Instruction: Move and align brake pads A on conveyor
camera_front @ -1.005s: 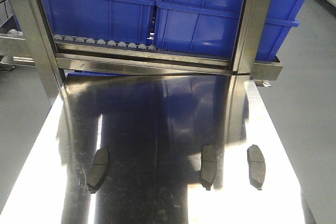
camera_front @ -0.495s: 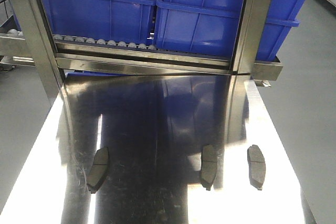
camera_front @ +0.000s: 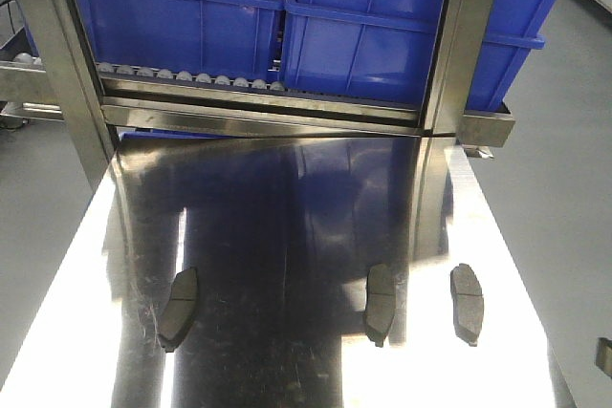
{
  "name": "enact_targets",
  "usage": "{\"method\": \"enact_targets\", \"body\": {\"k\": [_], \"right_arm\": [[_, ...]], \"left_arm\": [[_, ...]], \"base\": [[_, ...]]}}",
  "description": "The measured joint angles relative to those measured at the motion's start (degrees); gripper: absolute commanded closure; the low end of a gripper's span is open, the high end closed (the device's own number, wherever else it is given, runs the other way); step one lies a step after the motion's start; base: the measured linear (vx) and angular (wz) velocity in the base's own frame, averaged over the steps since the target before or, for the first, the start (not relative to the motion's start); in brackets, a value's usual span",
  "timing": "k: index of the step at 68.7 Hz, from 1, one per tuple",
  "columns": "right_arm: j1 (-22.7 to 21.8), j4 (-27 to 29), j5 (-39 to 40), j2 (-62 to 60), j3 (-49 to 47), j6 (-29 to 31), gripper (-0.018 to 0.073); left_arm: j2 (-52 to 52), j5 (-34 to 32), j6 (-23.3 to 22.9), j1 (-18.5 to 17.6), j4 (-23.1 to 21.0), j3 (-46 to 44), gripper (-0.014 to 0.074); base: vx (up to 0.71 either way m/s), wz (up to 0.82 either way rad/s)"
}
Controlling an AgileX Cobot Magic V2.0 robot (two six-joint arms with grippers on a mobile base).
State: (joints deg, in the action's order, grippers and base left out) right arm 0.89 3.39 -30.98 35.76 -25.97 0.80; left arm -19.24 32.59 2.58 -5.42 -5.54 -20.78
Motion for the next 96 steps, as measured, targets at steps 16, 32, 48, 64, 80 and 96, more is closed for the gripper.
{"method": "enact_targets", "body": {"k": [16,32,48,64,80,96], "right_arm": [[0.0,6.51,-9.1,12.72,-5.35,0.01,0.0571],[0.0,6.84,-11.74,17.7,-6.41,-0.19,0.0552],[0.0,5.84,-13.66,19.66,-9.77,-0.24,0.0368],[0.0,5.54,-15.39,22.75,-14.25,-0.24,0.0116],[1.18,5.32,-15.44,29.91,-19.63,-1.18,0.0096],[7.71,4.41,-15.44,41.01,-26.23,-5.89,0.0096]], "left_arm": [[0.0,0.0,0.0,0.0,0.0,0.0,0.0602],[0.0,0.0,0.0,0.0,0.0,0.0,0.0602],[0.0,0.0,0.0,0.0,0.0,0.0,0.0602],[0.0,0.0,0.0,0.0,0.0,0.0,0.0602],[0.0,0.0,0.0,0.0,0.0,0.0,0.0602],[0.0,0.0,0.0,0.0,0.0,0.0,0.0602]], "base": [[0.0,0.0],[0.0,0.0],[0.0,0.0],[0.0,0.0],[0.0,0.0],[0.0,0.0]]}}
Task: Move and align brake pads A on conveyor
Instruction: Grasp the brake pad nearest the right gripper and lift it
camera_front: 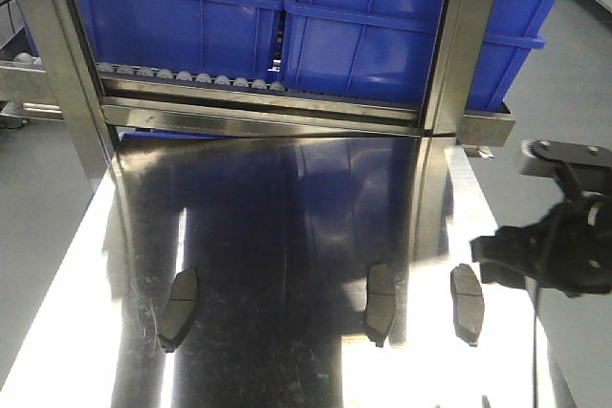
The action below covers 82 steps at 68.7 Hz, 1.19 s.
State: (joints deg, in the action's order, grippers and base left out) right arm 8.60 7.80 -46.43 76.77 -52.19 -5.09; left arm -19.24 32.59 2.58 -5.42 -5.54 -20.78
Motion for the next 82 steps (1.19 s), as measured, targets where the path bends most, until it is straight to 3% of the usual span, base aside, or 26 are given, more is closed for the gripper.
{"method": "enact_targets", "body": {"k": [32,60,82], "right_arm": [[0.07,-2.11,-3.44,19.93,-11.54,-1.26,0.0096],[0.07,-2.47,-3.88,28.8,-13.59,-1.28,0.0099],[0.07,-4.31,-2.44,30.4,-13.65,-3.45,0.0237]], "left_arm": [[0.0,0.0,0.0,0.0,0.0,0.0,0.0602],[0.0,0.0,0.0,0.0,0.0,0.0,0.0602],[0.0,0.0,0.0,0.0,0.0,0.0,0.0602]], "base": [[0.0,0.0],[0.0,0.0],[0.0,0.0]]}}
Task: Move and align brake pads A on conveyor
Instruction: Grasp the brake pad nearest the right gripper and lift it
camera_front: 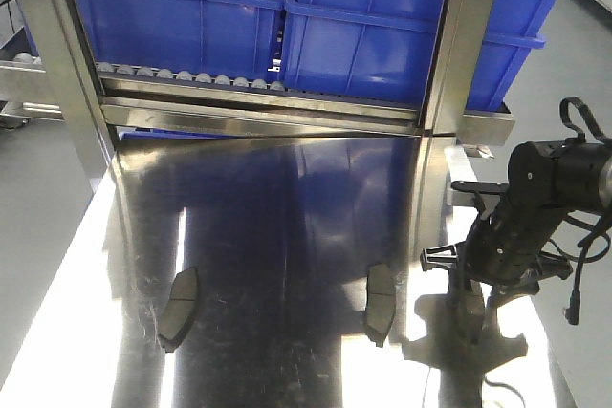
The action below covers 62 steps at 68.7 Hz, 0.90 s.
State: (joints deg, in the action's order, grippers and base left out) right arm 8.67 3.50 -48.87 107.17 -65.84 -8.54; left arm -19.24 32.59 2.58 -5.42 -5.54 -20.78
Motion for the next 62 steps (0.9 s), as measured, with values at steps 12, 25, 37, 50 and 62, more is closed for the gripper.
{"method": "enact_targets", "body": {"k": [12,25,37,50,62], "right_arm": [[0.0,-0.74,0.65,0.0,0.0,-0.38,0.0393],[0.0,-2.22,0.65,0.0,0.0,-1.92,0.0578],[0.0,-2.82,1.07,-0.96,0.67,-2.37,0.0571],[0.0,-3.5,4.73,-7.44,4.88,-2.57,0.0568],[0.0,-5.25,6.67,-16.76,9.06,-2.57,0.0566]], "left_arm": [[0.0,0.0,0.0,0.0,0.0,0.0,0.0602],[0.0,0.0,0.0,0.0,0.0,0.0,0.0602],[0.0,0.0,0.0,0.0,0.0,0.0,0.0602],[0.0,0.0,0.0,0.0,0.0,0.0,0.0602],[0.0,0.0,0.0,0.0,0.0,0.0,0.0602]], "base": [[0.0,0.0],[0.0,0.0],[0.0,0.0],[0.0,0.0],[0.0,0.0]]}}
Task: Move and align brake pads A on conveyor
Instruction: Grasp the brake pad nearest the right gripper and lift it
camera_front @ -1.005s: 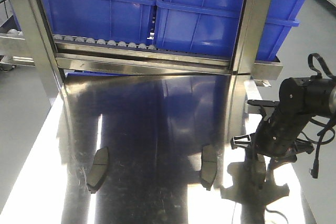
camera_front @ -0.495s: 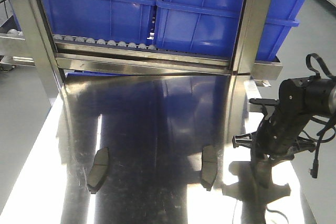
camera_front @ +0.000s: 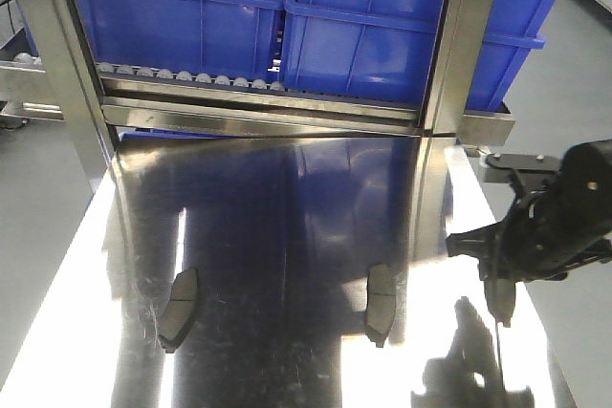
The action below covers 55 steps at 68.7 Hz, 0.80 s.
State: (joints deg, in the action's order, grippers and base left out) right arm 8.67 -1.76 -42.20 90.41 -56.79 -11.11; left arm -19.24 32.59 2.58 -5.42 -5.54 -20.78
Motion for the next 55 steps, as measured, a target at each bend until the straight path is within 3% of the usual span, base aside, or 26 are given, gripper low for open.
{"method": "enact_targets", "body": {"k": [16,55], "right_arm": [[0.0,-2.58,0.05,-14.19,5.75,0.26,0.0566],[0.0,-2.09,4.01,-49.81,23.63,2.72,0.0566]], "left_arm": [[0.0,0.0,0.0,0.0,0.0,0.0,0.0602],[0.0,0.0,-0.02,0.0,0.0,0.0,0.0602]], "base": [[0.0,0.0],[0.0,0.0]]}}
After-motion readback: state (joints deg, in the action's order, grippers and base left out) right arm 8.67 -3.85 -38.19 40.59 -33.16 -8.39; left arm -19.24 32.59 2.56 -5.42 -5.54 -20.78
